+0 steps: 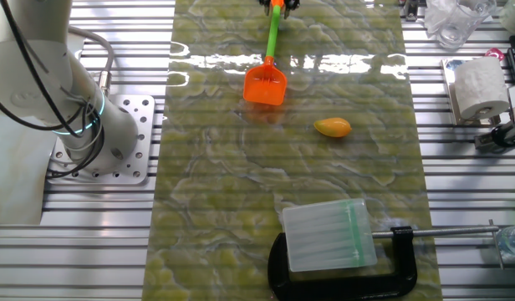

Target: Use a shovel to scoop up an object

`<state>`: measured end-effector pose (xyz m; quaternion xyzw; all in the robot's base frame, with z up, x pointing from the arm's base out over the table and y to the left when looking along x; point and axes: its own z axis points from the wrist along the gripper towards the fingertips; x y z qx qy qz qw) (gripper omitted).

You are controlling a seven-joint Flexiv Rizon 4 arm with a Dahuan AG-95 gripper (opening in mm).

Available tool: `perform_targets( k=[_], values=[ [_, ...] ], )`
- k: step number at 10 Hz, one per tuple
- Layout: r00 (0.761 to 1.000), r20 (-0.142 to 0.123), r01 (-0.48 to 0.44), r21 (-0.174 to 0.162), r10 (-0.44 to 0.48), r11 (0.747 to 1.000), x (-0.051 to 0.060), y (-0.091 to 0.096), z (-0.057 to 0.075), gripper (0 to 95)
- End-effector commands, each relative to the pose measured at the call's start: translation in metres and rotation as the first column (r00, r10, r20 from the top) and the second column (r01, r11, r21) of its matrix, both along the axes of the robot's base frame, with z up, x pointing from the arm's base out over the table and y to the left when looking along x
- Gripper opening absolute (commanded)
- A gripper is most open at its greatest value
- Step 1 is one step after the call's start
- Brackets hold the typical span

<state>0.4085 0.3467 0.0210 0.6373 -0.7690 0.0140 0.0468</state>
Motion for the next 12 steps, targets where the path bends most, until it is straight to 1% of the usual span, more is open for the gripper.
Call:
perform_targets(
  k=[1, 4, 8, 9, 10, 12],
  values=[
    [1.000, 0.002, 0.007, -0.002, -0.007, 1.000, -0.0001, -0.0006, 0.0006, 38.0],
    [1.000, 0.003, 0.014, -0.008, -0.014, 1.000, 0.0002, -0.0009, -0.0017, 38.0],
    [1.000, 0.004, 0.013, -0.002, -0.013, 1.000, 0.0005, -0.0014, -0.0048, 38.0],
    [1.000, 0.005, 0.016, -0.005, -0.016, 1.000, 0.0005, -0.0015, -0.0049, 38.0],
    [1.000, 0.004, 0.017, -0.004, -0.017, 1.000, 0.0005, -0.0015, -0.0055, 19.0],
    [1.000, 0.004, 0.019, -0.004, -0.019, 1.000, 0.0005, -0.0016, -0.0058, 19.0]
  ],
)
